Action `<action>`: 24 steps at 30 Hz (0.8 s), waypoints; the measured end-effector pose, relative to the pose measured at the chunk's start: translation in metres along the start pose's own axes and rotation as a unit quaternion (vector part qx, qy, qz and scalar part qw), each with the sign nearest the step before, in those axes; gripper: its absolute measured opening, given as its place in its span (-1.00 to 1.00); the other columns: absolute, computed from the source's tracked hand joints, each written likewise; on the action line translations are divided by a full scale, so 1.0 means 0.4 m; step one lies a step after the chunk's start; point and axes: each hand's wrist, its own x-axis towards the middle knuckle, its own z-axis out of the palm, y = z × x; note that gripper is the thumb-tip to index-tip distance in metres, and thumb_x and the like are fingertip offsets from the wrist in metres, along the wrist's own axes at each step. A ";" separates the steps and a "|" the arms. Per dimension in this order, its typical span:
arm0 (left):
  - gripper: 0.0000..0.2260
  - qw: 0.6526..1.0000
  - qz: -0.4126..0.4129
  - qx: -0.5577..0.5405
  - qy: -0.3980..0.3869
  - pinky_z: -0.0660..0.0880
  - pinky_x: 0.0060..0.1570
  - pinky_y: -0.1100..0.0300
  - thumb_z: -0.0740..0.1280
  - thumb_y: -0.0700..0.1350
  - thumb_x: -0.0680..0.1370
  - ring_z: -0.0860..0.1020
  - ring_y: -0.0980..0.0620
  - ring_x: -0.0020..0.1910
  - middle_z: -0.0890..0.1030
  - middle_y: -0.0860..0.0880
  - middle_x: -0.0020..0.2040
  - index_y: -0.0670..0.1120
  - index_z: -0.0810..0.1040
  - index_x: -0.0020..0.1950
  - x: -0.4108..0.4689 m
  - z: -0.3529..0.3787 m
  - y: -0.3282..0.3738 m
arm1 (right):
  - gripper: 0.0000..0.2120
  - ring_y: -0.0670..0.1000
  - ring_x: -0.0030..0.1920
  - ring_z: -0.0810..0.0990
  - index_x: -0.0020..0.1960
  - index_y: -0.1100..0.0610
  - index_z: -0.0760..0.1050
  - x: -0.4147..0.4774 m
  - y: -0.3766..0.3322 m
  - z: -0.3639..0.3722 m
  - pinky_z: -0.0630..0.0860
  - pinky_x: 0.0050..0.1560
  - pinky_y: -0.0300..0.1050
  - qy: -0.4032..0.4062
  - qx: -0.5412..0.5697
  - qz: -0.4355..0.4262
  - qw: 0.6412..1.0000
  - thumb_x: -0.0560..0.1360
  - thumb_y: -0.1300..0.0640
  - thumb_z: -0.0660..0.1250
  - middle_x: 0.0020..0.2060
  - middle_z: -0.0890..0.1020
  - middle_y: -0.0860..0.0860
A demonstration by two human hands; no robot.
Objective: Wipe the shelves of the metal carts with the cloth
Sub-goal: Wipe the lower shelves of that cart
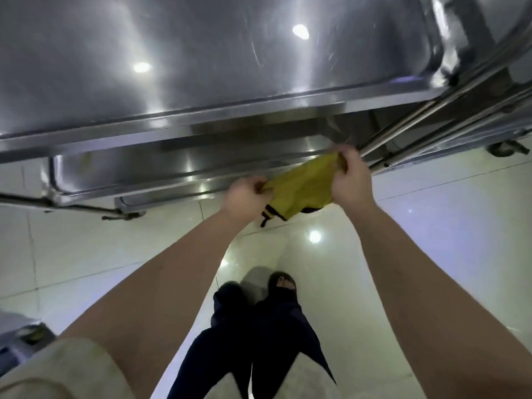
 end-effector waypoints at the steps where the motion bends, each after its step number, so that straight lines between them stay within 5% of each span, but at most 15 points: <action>1: -0.94 1.000 0.007 -0.002 -0.007 0.43 -0.28 0.23 0.34 -0.06 0.46 0.56 0.07 -0.23 0.60 0.09 -0.28 0.08 0.56 -0.21 0.055 0.030 -0.001 | -0.65 0.06 0.11 0.57 0.19 -0.03 0.52 0.062 0.008 0.009 0.51 0.13 -0.04 0.001 -0.033 -0.043 0.999 0.57 0.33 0.17 0.10 0.59 0.02; 3: -0.92 0.999 0.025 -0.015 -0.014 0.43 -0.29 0.20 0.36 -0.07 0.46 0.58 0.02 -0.25 0.59 0.04 -0.31 0.00 0.54 -0.24 0.172 0.087 -0.018 | -0.67 0.20 0.22 0.51 0.29 0.04 0.52 0.199 0.025 0.046 0.42 0.27 0.08 0.014 -0.137 -0.129 0.982 0.60 0.25 0.17 0.20 0.58 0.14; 6: -0.79 0.993 0.070 0.090 0.036 0.48 -0.06 0.14 0.32 0.07 0.53 0.60 -0.09 0.06 0.64 -0.04 0.01 0.01 0.60 0.08 0.334 0.131 -0.087 | -0.58 0.24 0.42 0.30 0.48 -0.02 0.32 0.374 0.067 0.149 0.22 0.40 0.12 -0.001 -0.309 -0.168 0.936 0.63 0.10 0.17 0.43 0.38 0.16; 9: -0.66 0.960 0.115 0.185 0.174 0.44 0.20 -0.03 0.23 0.01 0.59 0.49 -0.21 0.24 0.53 -0.16 0.26 0.00 0.48 0.35 0.459 0.100 -0.181 | -0.36 0.27 0.53 0.02 0.59 -0.01 -0.06 0.449 0.139 0.280 0.03 0.49 0.26 -0.047 -0.368 -0.090 0.924 0.62 -0.05 0.17 0.57 0.05 0.12; 13: -0.66 0.898 0.191 0.271 0.291 0.30 0.30 -0.05 0.17 -0.05 0.61 0.39 -0.18 0.35 0.47 -0.12 0.37 0.00 0.46 0.38 0.591 0.006 -0.258 | -0.34 0.37 0.52 -0.20 0.59 -0.02 -0.15 0.460 0.228 0.390 -0.20 0.43 0.43 -0.008 -0.418 -0.059 0.907 0.61 -0.26 -0.04 0.58 -0.13 0.14; 15: -0.62 0.886 0.184 0.325 0.275 0.20 0.39 -0.10 0.10 0.01 0.63 0.25 -0.14 0.48 0.35 -0.06 0.49 0.05 0.37 0.45 0.647 -0.048 -0.268 | -0.28 0.37 0.51 -0.23 0.58 -0.07 -0.17 0.471 0.246 0.408 -0.27 0.36 0.48 0.006 -0.449 -0.071 0.891 0.54 -0.38 -0.15 0.57 -0.17 0.14; 18: -0.52 0.876 0.137 0.411 0.213 -0.21 0.45 -0.22 -0.08 0.16 0.65 -0.12 -0.13 0.57 -0.03 0.03 0.61 0.15 0.03 0.57 0.704 -0.095 -0.297 | -0.22 0.35 0.52 -0.23 0.55 -0.18 -0.26 0.491 0.262 0.427 -0.30 0.35 0.48 -0.011 -0.457 -0.085 0.885 0.43 -0.50 -0.24 0.57 -0.24 0.07; 20: -0.48 0.863 0.126 0.450 0.195 -0.28 0.40 -0.29 -0.17 0.26 0.61 -0.15 -0.14 0.57 -0.04 0.02 0.61 0.20 -0.01 0.56 0.708 -0.100 -0.315 | -0.30 0.30 0.53 -0.22 0.52 -0.26 -0.27 0.510 0.268 0.405 -0.28 0.35 0.49 -0.029 -0.454 -0.092 0.886 0.46 -0.47 -0.25 0.57 -0.24 -0.02; 24: -0.45 0.890 0.101 0.403 0.187 -0.25 0.38 -0.39 -0.21 0.36 0.54 -0.14 -0.13 0.57 -0.02 0.07 0.60 0.28 -0.02 0.53 0.700 -0.093 -0.331 | -0.45 0.23 0.55 -0.17 0.50 -0.37 -0.17 0.615 0.299 0.271 -0.24 0.38 0.50 -0.008 -0.449 -0.045 0.892 0.53 -0.38 -0.22 0.57 -0.16 -0.19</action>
